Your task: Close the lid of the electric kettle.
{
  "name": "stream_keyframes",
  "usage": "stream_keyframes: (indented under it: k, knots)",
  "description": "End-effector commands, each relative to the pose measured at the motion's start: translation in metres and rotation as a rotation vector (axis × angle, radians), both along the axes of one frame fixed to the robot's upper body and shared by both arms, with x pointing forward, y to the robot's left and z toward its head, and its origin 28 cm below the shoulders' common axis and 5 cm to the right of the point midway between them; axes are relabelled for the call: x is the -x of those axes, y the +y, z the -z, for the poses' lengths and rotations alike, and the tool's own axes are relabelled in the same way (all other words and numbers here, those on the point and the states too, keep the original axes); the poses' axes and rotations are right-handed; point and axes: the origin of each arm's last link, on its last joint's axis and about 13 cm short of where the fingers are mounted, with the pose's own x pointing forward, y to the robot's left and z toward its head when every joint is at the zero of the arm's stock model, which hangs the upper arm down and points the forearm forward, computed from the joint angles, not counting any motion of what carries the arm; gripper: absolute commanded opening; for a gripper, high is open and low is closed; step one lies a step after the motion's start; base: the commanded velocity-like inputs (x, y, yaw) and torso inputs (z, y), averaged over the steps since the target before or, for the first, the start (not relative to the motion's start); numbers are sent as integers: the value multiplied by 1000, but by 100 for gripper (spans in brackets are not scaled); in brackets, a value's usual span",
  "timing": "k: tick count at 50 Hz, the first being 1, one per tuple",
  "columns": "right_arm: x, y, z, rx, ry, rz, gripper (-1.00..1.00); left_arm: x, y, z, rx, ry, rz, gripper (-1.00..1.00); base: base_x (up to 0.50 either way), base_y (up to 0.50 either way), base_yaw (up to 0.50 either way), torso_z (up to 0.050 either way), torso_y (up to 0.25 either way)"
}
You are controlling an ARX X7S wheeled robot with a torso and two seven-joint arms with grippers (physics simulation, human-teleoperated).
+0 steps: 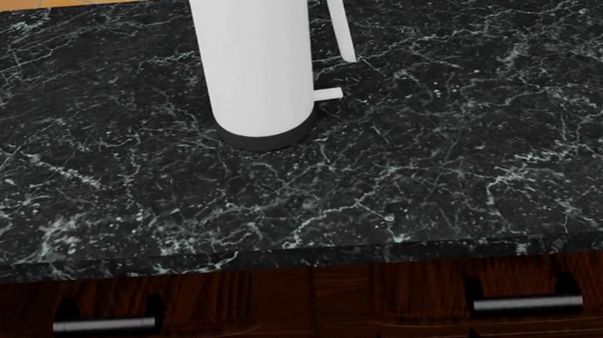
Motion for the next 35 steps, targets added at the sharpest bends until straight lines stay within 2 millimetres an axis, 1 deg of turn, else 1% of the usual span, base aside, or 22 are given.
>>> stream_keyframes:
  k: [1, 2, 3, 4, 6, 9, 13, 16, 19, 22, 25, 28, 32, 35]
  knots:
    - [-6, -7, -31, 103, -56, 32, 100, -10, 6, -48, -26, -133, -11, 100, 0, 0, 0, 0, 0]
    - [-8, -9, -40, 131, -70, 41, 100, -16, 9, -58, -48, -145, -26, 100, 0, 0, 0, 0, 0]
    - [-9, -9, -43, 133, -73, 40, 100, -17, 9, -62, -45, -152, -23, 100, 0, 0, 0, 0, 0]
    - [-10, -10, -52, 132, -83, 27, 100, -19, 10, -71, -58, -173, -24, 100, 0, 0, 0, 0, 0]
    - [-12, -12, -65, 172, -117, 31, 100, -19, 10, -86, -71, -199, -10, 100, 0, 0, 0, 0, 0]
    - [-12, -12, -79, 213, -150, 35, 100, -18, 11, -101, -98, -232, -8, 100, 0, 0, 0, 0, 0]
    - [-12, -12, -88, 236, -167, 38, 100, -16, 13, -110, -104, -252, -5, 100, 0, 0, 0, 0, 0]
    - [-11, -13, -102, 247, -188, 35, 100, -16, 13, -118, -102, -261, 11, 100, 0, 0, 0, 0, 0]
    - [-11, -14, -108, 269, -201, 40, 100, -15, 13, -123, -112, -271, 18, 100, 0, 0, 0, 0, 0]
    - [-10, -17, -125, 293, -226, 43, 100, -13, 14, -135, -121, -293, 28, 100, 0, 0, 0, 0, 0]
    - [-12, -19, -134, 304, -230, 48, 100, -13, 14, -143, -130, -306, 35, 100, 0, 0, 0, 0, 0]
    - [-13, -22, -147, 322, -243, 49, 100, -12, 14, -156, -160, -345, 33, 100, 0, 0, 0, 0, 0]
    - [-14, -23, -162, 318, -259, 40, 100, -10, 13, -168, -175, -371, 37, 100, 0, 0, 0, 0, 0]
    - [-15, -25, -176, 354, -288, 53, 100, -12, 12, -180, -199, -397, 38, 100, 0, 0, 0, 0, 0]
